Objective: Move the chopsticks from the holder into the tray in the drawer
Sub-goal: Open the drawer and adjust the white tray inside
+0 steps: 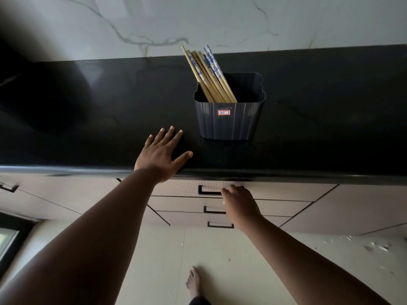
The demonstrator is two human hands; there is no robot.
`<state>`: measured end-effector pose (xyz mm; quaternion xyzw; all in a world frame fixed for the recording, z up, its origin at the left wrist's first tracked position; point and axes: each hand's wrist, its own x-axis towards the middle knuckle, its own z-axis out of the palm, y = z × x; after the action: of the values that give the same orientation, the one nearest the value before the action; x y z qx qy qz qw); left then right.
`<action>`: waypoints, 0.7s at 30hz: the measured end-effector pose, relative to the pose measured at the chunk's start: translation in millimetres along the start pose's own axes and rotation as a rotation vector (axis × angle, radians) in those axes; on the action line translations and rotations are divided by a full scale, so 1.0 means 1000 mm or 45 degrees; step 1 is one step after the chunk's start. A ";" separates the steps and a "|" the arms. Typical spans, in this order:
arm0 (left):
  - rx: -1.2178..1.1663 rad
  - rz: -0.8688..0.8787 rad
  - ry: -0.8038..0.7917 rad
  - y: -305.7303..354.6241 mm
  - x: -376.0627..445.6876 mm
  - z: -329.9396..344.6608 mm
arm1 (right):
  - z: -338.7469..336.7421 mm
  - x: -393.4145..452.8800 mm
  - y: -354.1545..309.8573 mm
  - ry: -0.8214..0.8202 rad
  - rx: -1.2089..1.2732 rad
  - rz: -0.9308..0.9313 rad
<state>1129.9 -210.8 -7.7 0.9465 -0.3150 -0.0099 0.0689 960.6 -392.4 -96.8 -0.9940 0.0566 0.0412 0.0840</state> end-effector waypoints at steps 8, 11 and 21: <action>-0.023 -0.016 0.013 0.001 0.001 -0.003 | -0.004 0.000 -0.005 -0.062 -0.035 0.050; -0.026 -0.020 0.023 0.000 0.000 -0.003 | -0.001 -0.006 -0.009 -0.069 -0.052 0.050; -0.037 -0.020 0.030 0.000 -0.001 -0.006 | 0.003 -0.017 -0.011 -0.063 -0.028 0.009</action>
<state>1129.4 -210.0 -2.2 0.9479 -0.3065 -0.0040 0.0864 944.6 -379.1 -95.9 -0.9933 0.0575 0.0669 0.0741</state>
